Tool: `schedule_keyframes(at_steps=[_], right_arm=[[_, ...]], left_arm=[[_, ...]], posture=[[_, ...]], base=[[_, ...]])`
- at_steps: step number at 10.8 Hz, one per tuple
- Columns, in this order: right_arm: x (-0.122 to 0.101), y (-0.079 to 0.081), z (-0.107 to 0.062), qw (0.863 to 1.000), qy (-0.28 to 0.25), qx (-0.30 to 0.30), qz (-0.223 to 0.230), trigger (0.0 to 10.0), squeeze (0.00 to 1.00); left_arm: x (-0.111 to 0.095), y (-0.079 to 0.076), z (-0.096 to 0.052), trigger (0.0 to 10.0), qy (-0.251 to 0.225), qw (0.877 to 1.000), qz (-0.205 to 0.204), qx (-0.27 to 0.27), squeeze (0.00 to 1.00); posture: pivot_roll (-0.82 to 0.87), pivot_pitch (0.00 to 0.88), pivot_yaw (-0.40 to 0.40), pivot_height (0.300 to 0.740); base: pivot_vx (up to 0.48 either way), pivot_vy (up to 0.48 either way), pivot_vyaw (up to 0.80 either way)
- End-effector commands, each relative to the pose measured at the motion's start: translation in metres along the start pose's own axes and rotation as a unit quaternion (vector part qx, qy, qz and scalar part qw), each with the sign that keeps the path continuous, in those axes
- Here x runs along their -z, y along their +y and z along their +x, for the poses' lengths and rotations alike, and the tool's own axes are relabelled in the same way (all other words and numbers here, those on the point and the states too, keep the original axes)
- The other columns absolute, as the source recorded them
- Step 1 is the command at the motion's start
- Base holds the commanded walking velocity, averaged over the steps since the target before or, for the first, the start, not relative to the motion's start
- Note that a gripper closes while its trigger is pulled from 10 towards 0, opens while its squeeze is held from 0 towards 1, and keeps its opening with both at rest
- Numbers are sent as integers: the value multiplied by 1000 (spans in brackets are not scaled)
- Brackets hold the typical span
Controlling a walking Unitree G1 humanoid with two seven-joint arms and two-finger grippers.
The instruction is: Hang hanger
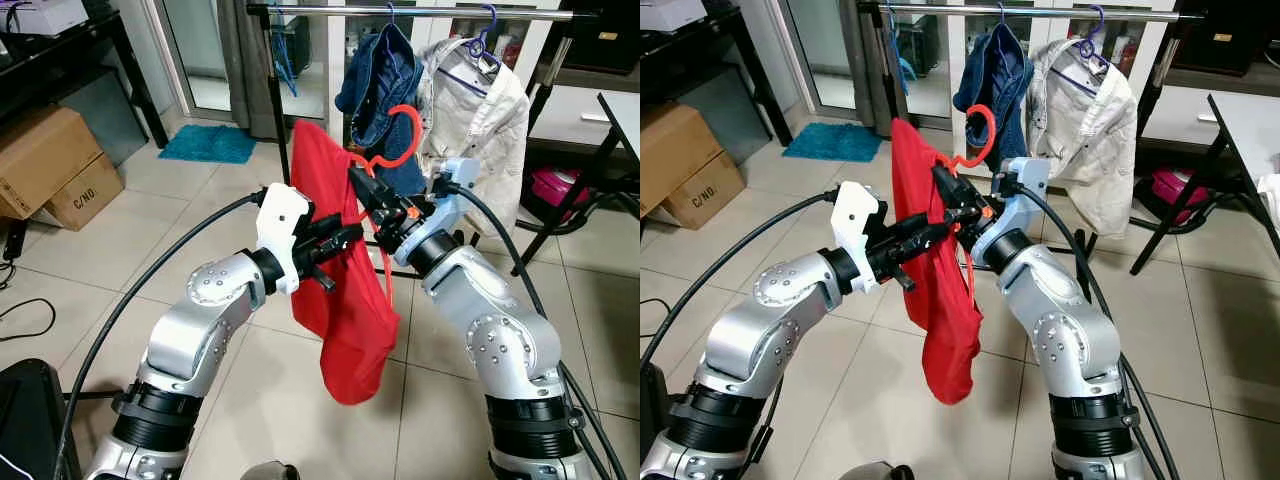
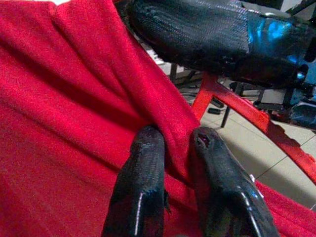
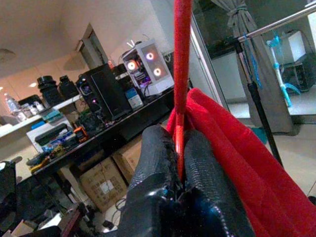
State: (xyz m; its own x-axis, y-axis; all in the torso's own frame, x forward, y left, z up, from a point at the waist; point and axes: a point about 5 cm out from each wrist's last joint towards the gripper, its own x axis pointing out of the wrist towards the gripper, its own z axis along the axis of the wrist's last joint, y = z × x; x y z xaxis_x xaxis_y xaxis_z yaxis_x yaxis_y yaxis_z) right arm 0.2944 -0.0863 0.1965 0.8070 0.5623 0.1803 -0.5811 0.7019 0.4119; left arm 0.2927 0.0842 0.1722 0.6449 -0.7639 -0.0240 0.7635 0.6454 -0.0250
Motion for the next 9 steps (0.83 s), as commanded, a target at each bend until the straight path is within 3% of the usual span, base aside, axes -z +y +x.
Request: schedule_keyframes(at_steps=[1, 5, 9], right_arm=[[-7, 8, 2, 1000, -14, -22, -2, 10000, 0], [-9, -6, 1, 999, -30, 29, 11, 10000, 0], [-11, -25, -2, 994, -45, 92, 22, 10000, 0]], left_arm=[[-6, 9, -2, 0, -12, 1000, 10, -24, 0], [-4, 8, -11, 0, -27, 999, 6, -19, 0], [-12, 9, -26, 0, -55, 995, 26, -82, 0]], posture=[[-70, 16, 72, 740], [-71, 11, 73, 740], [-68, 4, 77, 740]], base=[[0, 0, 0], [0, 0, 0], [0, 0, 0]])
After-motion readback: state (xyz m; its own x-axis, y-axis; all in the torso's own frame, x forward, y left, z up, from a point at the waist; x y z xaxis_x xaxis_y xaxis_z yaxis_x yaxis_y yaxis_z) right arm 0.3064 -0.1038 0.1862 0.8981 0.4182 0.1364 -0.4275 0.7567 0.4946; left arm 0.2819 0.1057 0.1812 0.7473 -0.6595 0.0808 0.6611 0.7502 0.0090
